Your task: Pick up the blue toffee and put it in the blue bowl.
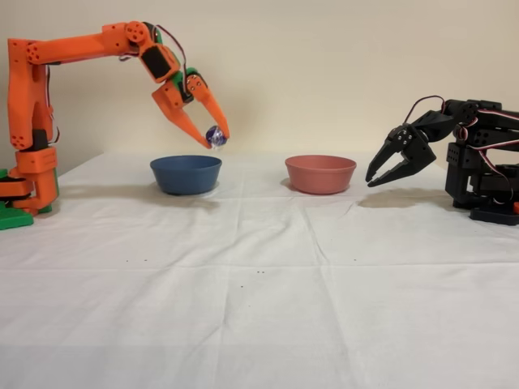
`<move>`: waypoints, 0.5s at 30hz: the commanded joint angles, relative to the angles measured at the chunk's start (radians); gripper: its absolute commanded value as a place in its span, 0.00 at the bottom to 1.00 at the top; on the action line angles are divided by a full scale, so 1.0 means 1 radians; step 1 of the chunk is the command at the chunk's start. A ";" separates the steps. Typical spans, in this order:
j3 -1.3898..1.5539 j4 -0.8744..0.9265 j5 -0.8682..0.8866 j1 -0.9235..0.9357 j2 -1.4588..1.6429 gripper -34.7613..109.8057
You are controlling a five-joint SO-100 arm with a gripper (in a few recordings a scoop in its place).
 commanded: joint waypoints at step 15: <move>-0.126 0.074 -0.023 -0.509 0.015 0.34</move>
